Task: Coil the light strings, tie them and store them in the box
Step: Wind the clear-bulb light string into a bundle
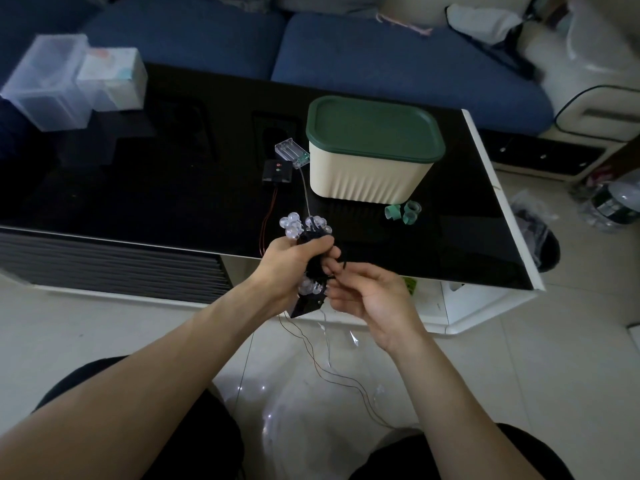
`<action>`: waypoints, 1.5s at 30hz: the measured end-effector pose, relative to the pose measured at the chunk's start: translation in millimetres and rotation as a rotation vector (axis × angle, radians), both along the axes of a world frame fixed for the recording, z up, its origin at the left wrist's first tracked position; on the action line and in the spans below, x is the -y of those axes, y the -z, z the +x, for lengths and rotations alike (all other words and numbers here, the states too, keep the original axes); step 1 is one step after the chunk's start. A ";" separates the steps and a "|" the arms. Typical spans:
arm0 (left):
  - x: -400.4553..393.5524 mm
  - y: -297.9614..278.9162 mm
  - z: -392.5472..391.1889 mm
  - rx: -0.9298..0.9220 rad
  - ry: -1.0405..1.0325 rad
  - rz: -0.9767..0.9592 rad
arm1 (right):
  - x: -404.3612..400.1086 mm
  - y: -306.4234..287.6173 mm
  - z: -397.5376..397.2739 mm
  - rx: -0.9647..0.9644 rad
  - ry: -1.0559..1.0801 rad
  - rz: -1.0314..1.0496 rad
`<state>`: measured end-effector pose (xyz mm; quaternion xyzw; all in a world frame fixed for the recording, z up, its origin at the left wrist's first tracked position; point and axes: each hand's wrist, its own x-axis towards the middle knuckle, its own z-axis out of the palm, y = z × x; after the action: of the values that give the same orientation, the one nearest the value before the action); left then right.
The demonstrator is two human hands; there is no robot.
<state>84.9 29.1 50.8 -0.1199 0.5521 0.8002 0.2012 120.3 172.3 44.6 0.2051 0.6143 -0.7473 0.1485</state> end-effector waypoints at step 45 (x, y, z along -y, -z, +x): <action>-1.2 -0.9 7.3 -0.377 0.356 -0.524 | -40.2 -2.0 -26.5 -0.507 -0.499 0.549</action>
<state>92.2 30.3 51.7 0.0799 0.7780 0.5920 0.1946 93.7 212.5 46.7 -0.1072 0.8376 -0.5244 0.1090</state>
